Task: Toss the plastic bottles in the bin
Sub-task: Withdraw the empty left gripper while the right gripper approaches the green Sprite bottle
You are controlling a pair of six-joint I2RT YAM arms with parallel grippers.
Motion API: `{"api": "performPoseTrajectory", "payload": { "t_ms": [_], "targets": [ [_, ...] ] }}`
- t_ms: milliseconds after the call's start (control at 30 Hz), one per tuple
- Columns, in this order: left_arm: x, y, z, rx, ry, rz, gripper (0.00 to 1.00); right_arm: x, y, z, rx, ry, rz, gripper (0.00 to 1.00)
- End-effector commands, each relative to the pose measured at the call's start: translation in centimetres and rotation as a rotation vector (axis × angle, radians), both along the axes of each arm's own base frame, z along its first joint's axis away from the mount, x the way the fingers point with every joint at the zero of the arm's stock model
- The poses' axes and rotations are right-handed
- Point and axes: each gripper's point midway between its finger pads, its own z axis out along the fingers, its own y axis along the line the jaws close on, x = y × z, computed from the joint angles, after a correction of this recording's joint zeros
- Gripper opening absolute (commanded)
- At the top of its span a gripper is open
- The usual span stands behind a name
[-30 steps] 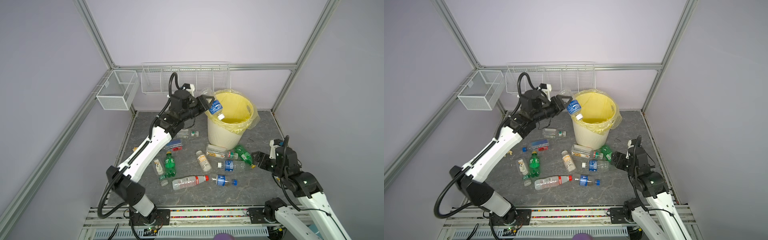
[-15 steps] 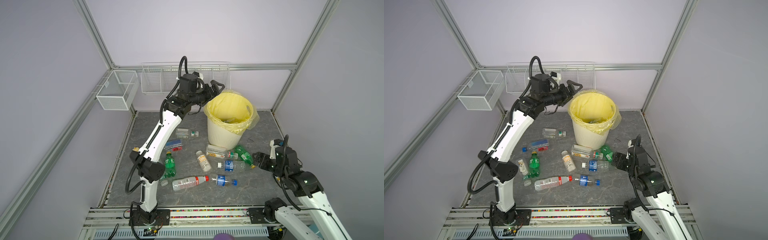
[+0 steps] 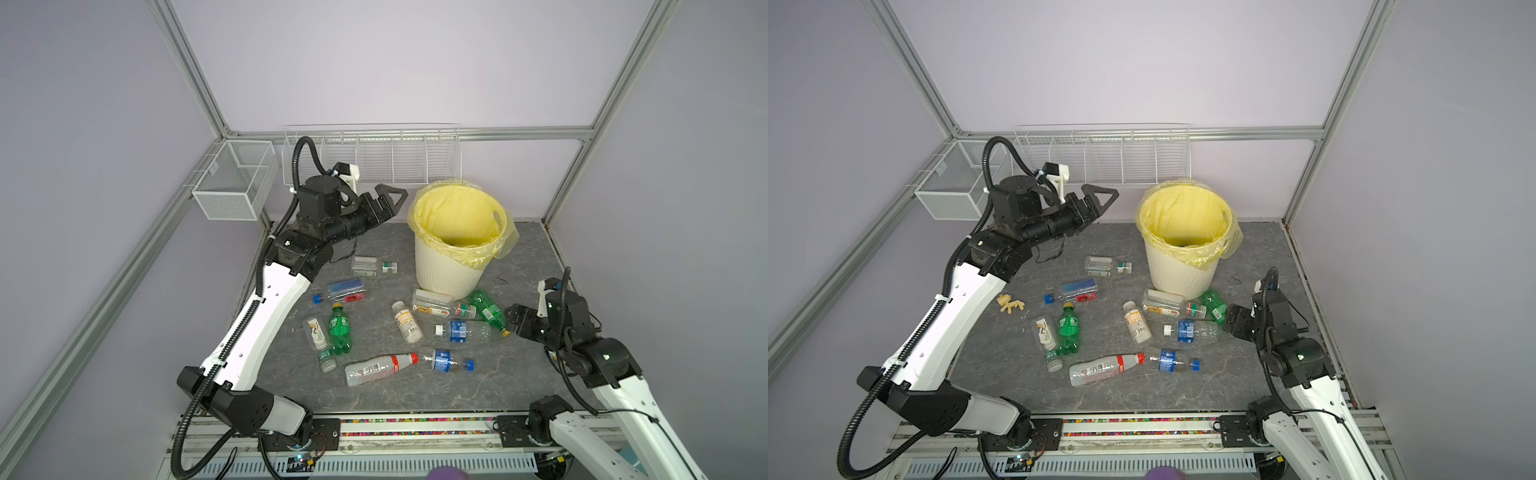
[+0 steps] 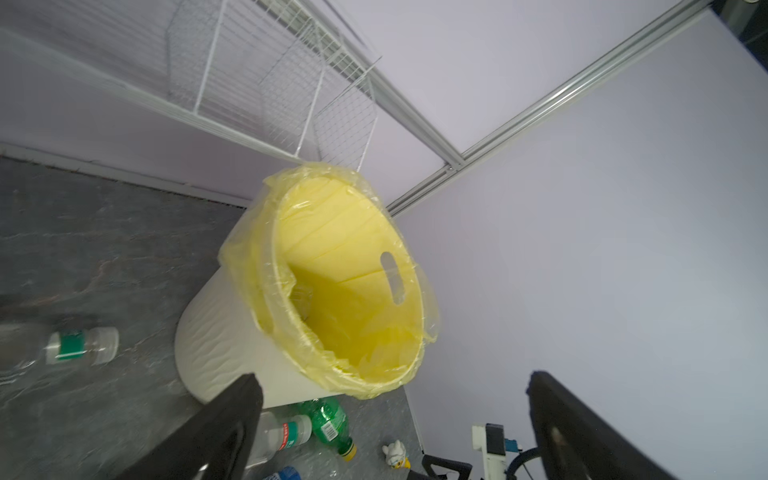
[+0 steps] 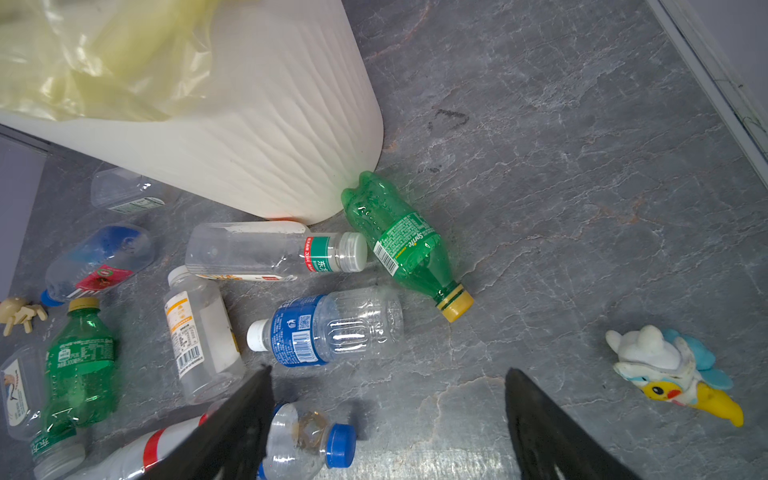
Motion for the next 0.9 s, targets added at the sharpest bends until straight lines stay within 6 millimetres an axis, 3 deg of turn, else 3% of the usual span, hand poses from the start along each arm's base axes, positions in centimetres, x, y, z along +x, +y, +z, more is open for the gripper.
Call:
{"api": "performPoseTrajectory", "payload": {
  "t_ms": [0, 367, 600, 867],
  "targets": [
    [-0.9, 1.3, -0.8, 0.027, -0.022, 0.007, 1.0, 0.0, 0.2, -0.4, -0.015, 0.026, 0.022, 0.88],
    [-2.4, 4.8, -5.6, 0.135, 0.027, 0.071, 1.0, 0.0, -0.2, -2.7, -0.058, 0.115, 0.013, 0.88],
    [-3.1, 5.5, -8.0, 0.183, 0.057, 0.057, 1.0, 0.2, -1.3, -4.0, -0.125, 0.158, -0.031, 0.88],
    [-4.0, 6.2, -10.6, 0.247, 0.079, 0.042, 1.0, 1.8, -0.3, -5.7, -0.128, 0.184, 0.01, 0.88]
  ]
}}
